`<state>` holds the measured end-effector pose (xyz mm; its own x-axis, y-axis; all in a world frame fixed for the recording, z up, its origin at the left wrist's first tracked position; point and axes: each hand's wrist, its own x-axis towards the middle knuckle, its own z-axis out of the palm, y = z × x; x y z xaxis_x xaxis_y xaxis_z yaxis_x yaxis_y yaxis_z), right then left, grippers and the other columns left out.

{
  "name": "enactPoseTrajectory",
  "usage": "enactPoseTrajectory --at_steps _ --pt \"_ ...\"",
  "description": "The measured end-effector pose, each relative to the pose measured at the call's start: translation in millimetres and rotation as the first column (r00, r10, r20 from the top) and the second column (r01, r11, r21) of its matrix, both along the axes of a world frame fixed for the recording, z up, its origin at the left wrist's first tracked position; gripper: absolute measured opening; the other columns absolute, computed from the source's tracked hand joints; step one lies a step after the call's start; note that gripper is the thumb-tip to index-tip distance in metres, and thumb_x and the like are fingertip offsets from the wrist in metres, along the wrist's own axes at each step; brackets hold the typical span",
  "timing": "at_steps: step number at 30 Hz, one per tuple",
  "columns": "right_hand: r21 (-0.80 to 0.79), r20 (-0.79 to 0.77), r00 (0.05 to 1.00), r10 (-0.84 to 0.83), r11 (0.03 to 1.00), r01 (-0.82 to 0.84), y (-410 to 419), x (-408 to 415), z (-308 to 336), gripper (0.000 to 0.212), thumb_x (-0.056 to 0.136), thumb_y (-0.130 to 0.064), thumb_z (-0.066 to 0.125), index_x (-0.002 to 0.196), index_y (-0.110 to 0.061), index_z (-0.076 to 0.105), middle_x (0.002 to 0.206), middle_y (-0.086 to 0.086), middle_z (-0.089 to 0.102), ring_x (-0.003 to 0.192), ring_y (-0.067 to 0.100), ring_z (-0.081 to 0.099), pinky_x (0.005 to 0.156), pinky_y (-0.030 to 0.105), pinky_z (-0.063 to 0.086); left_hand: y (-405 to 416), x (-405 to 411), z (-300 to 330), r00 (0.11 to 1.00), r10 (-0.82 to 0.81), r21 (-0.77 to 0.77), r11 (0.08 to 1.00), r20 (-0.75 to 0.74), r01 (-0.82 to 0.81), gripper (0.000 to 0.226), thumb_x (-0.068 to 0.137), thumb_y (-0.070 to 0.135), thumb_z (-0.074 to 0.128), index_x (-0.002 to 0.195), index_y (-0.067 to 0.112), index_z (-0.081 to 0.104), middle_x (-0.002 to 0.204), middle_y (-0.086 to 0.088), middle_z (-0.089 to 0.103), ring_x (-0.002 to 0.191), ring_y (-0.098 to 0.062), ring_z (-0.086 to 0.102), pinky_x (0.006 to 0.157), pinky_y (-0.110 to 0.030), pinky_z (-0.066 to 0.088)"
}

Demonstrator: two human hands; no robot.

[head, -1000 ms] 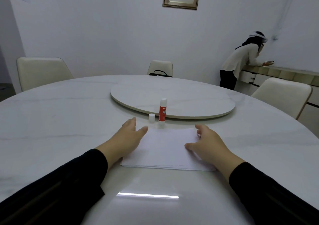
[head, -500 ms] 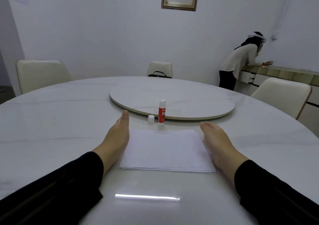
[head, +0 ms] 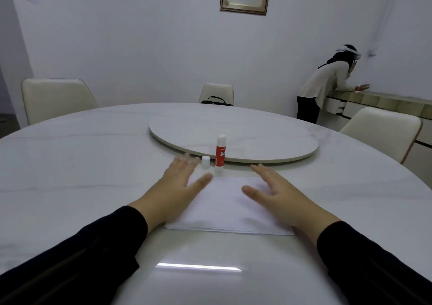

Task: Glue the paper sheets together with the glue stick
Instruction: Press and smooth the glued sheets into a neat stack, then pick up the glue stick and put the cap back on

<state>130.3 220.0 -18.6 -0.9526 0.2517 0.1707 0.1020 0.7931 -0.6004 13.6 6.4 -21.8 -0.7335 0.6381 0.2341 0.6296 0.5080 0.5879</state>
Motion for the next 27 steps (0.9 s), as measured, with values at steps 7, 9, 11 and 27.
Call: enactPoseTrajectory --at_steps 7,9,11,27 --pt "0.342 0.341 0.933 0.119 0.908 -0.241 -10.8 2.8 -5.4 0.091 0.065 -0.087 0.029 0.145 -0.051 0.002 0.159 -0.015 -0.005 0.144 0.005 -0.010 0.117 0.030 -0.003 1.4 1.7 -11.1 0.964 -0.239 -0.576 0.808 -0.120 0.128 0.082 0.074 0.083 0.019 0.145 0.048 -0.005 0.158 0.013 -0.013 0.145 -0.010 -0.013 0.118 -0.037 -0.007" --pt "0.357 0.371 0.924 0.097 0.903 -0.238 -9.6 3.9 -3.4 0.096 0.058 -0.091 0.023 0.143 -0.054 -0.001 0.158 -0.016 -0.007 0.144 0.005 -0.010 0.118 0.032 -0.002 1.0 1.5 -10.1 0.965 -0.234 -0.600 0.791 -0.120 0.117 0.085 0.070 0.086 0.016 0.144 0.050 -0.006 0.158 0.012 -0.012 0.145 -0.012 -0.012 0.118 -0.037 -0.007" --pt "0.346 0.398 0.913 0.085 0.908 -0.236 -6.5 6.1 -1.5 0.101 0.054 -0.093 0.023 0.143 -0.054 -0.003 0.157 -0.019 -0.010 0.143 0.004 -0.012 0.118 0.032 -0.001 -1.2 1.2 -7.6 0.971 -0.213 -0.598 0.795 -0.111 0.106 0.092 0.061 0.089 0.014 0.143 0.051 -0.006 0.158 0.010 -0.013 0.145 -0.014 -0.012 0.118 -0.036 -0.005" --pt "-0.254 -0.027 0.996 -0.087 0.964 0.078 14.7 -78.2 43.6 0.044 0.078 -0.035 0.073 0.116 -0.016 0.061 0.091 -0.004 0.065 0.078 0.009 0.063 0.073 0.024 0.052 32.6 -65.3 16.5 0.986 0.117 -0.073 0.989 -0.121 -0.127 0.049 0.095 0.028 0.048 0.142 0.020 0.036 0.143 -0.003 0.041 0.134 -0.021 0.032 0.108 -0.031 0.029"
